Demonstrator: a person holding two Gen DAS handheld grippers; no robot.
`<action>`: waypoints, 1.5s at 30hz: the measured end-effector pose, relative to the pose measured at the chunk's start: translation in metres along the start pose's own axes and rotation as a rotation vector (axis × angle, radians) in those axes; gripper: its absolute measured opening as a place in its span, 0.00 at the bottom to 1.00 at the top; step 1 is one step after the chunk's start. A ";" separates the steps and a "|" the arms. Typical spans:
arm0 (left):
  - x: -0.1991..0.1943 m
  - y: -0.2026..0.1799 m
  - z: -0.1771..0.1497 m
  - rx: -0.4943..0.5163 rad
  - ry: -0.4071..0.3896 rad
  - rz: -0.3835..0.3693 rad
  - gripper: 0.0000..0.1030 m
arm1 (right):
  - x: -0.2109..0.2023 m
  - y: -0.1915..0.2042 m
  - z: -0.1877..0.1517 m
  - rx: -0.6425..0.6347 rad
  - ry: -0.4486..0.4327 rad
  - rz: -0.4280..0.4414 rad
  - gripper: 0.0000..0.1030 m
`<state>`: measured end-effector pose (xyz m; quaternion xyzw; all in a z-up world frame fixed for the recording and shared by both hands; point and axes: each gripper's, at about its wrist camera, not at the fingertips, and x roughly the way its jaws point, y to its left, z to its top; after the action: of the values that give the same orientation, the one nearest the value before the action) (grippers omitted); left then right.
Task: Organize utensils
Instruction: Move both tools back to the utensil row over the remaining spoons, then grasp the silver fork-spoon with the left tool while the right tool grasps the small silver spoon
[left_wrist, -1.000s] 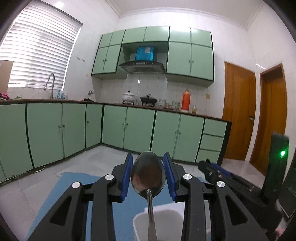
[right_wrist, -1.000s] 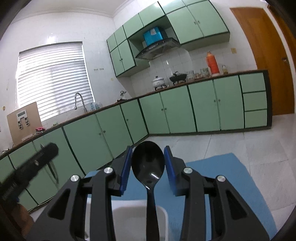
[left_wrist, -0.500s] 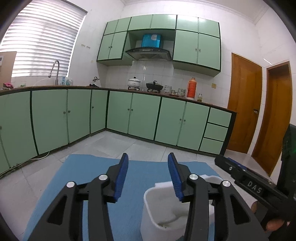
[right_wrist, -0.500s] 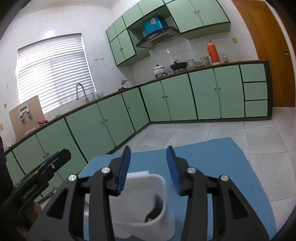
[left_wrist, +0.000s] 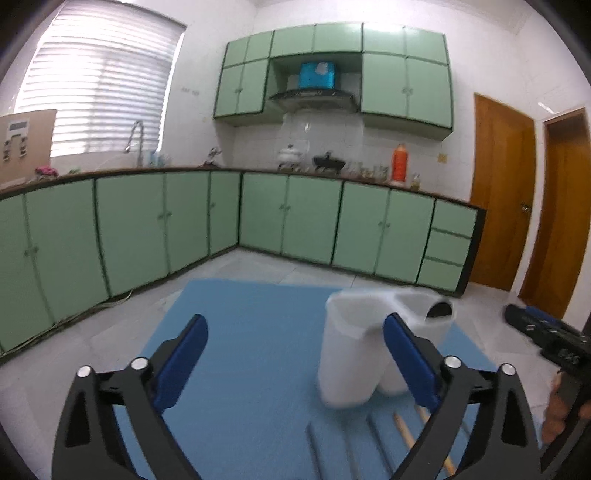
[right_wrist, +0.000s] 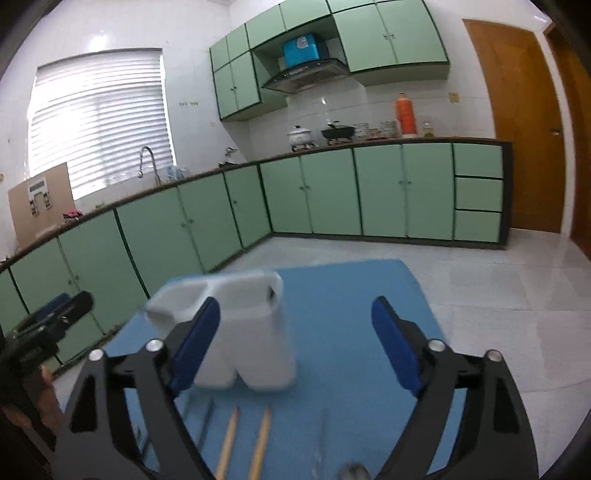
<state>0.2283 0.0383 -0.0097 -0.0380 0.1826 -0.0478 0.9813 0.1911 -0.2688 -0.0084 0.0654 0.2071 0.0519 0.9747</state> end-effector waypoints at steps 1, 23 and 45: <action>-0.004 0.003 -0.005 -0.003 0.025 0.013 0.93 | -0.006 -0.004 -0.006 -0.004 0.013 -0.017 0.84; 0.021 0.003 -0.102 0.056 0.437 0.084 0.69 | -0.018 -0.014 -0.084 -0.096 0.246 -0.135 0.68; 0.017 0.004 -0.095 0.042 0.399 0.010 0.25 | 0.011 -0.017 -0.093 -0.152 0.405 -0.123 0.50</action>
<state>0.2100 0.0353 -0.1048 -0.0063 0.3727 -0.0532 0.9264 0.1637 -0.2744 -0.0997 -0.0328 0.3975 0.0198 0.9168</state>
